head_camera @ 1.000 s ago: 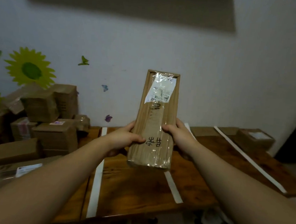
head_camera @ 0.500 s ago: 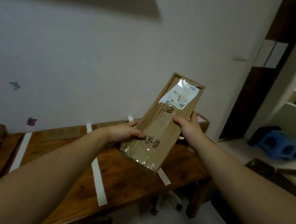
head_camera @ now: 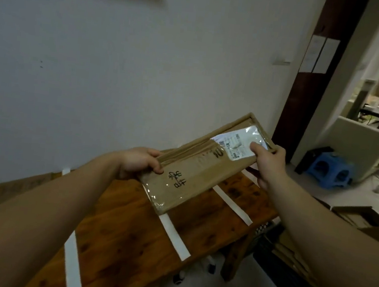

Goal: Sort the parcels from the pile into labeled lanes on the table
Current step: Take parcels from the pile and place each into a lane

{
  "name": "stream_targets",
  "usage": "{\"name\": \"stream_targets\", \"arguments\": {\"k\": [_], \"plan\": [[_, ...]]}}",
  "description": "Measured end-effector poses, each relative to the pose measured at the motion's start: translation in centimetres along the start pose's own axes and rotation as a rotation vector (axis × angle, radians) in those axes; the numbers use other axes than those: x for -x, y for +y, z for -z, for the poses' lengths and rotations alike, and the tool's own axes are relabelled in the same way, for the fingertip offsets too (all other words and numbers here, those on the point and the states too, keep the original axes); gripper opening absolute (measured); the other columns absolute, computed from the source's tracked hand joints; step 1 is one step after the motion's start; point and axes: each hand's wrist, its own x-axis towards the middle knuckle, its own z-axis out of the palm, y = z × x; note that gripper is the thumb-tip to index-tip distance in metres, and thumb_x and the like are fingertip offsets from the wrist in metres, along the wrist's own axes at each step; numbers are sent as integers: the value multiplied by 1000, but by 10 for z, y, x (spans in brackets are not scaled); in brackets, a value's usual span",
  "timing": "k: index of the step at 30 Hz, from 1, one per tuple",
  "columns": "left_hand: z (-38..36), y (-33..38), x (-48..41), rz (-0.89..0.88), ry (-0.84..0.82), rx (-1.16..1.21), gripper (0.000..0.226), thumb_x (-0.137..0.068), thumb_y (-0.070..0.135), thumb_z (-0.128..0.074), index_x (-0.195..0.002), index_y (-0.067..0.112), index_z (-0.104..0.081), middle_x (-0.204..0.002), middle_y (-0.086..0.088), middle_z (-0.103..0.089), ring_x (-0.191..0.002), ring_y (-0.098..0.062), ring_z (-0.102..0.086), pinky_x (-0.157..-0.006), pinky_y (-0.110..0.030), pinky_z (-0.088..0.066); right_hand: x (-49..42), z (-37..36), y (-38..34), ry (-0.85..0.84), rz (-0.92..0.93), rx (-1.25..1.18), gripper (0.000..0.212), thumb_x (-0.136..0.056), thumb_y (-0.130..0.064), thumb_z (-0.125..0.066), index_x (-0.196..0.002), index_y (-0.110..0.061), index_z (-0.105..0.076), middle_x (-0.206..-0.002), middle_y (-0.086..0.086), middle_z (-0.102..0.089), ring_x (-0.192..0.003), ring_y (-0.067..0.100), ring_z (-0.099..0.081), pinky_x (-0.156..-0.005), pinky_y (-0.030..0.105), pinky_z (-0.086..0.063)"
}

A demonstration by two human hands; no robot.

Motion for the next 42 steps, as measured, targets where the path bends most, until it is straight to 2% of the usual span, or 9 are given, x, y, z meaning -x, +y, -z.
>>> {"name": "stream_targets", "arguments": {"k": [4, 8, 12, 15, 19, 24, 27, 37, 42], "plan": [[14, 15, -58, -50, 181, 106, 41, -86, -2, -57, -126, 8, -52, -108, -13, -63, -90, -25, -64, -72, -36, -55, -54, -14, 5, 3, 16, 49, 51, -88, -15, -65, -127, -24, -33, -106, 4, -55, -90, 21, -65, -66, 34, -58], [6, 28, -123, -22, 452, 363, 75, -74, 7, -76, -138, 9, -36, -121, -19, -53, -95, -32, -62, -74, -46, -58, -107, -11, 11, 25, 30, 99, 55, -90, -15, -62, -135, -23, -33, -114, 8, -57, -95, 22, -65, -74, 34, -58], [-21, 47, -165, 64, 463, 555, 27, -80, 5, -70, -101, -4, -56, -103, -23, -66, -69, -29, -65, -48, -39, -57, -158, 7, 20, 51, -4, 93, 50, -93, -16, -59, -135, -21, -33, -115, 9, -57, -98, 24, -65, -75, 34, -57], [-52, 59, -190, 86, 412, 529, 32, -89, 3, -59, -120, 2, -51, -104, -18, -65, -68, -25, -62, -40, -33, -51, -199, 33, 30, 56, -41, 118, 51, -91, -19, -61, -135, -21, -34, -119, 10, -58, -100, 25, -65, -80, 39, -58], [-98, 67, -230, 78, 415, 572, 74, -90, -7, -51, -148, 24, -18, -130, -17, -50, -75, -24, -59, -57, -40, -53, -255, 70, 40, 59, -59, 254, 52, -91, -30, -60, -135, -20, -35, -121, 11, -54, -104, 27, -59, -88, 46, -54], [-160, 70, -268, 133, 520, 520, 47, -87, -4, -56, -126, 19, -41, -119, -12, -58, -87, -22, -58, -85, -43, -53, -316, 112, 51, -65, -95, 473, 60, -91, -40, -58, -138, -12, -33, -124, 10, -49, -114, 31, -50, -90, 45, -46], [-184, 64, -288, 171, 525, 527, 52, -87, 0, -57, -133, 20, -42, -103, -3, -58, -99, -23, -58, -93, -46, -50, -343, 131, 65, -73, -132, 543, 62, -90, -36, -63, -137, -4, -38, -128, 13, -52, -115, 32, -53, -91, 43, -48], [-221, 41, -367, 186, 540, 318, 58, -86, 0, -58, -135, 26, -40, -130, -4, -53, -121, -25, -49, -101, -41, -44, -420, 153, 111, -157, -203, 727, 53, -91, -24, -63, -136, -7, -40, -128, 14, -54, -115, 33, -55, -97, 49, -48], [-239, 35, -393, 248, 541, 230, 65, -82, -2, -61, -137, 24, -36, -113, 1, -54, -107, -18, -50, -77, -28, -46, -456, 162, 140, -241, -267, 797, 56, -87, -22, -66, -134, -3, -43, -127, 14, -56, -113, 33, -57, -96, 49, -49]]}}
